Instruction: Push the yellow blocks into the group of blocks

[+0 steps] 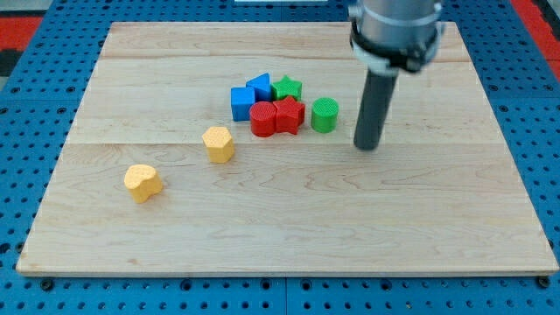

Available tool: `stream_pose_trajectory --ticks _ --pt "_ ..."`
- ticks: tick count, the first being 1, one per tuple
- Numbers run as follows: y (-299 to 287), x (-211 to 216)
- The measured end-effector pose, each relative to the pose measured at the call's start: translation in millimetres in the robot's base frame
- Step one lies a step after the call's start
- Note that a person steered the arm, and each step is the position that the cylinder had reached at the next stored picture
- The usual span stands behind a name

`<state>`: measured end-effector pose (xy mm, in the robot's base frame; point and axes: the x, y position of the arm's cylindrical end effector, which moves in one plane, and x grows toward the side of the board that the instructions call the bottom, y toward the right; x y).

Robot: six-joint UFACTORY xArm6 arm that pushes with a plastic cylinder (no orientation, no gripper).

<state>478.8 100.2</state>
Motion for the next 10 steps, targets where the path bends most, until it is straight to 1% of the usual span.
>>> stream_pose_trajectory --ticks 1,2,4,5,7,8,9,10 --pt "-75 53" --pt "-172 57" --pt "-232 61" --pt "-274 58" --pt "-277 -5" --pt "-254 -5" --pt "-196 -4" --pt "-159 -26"
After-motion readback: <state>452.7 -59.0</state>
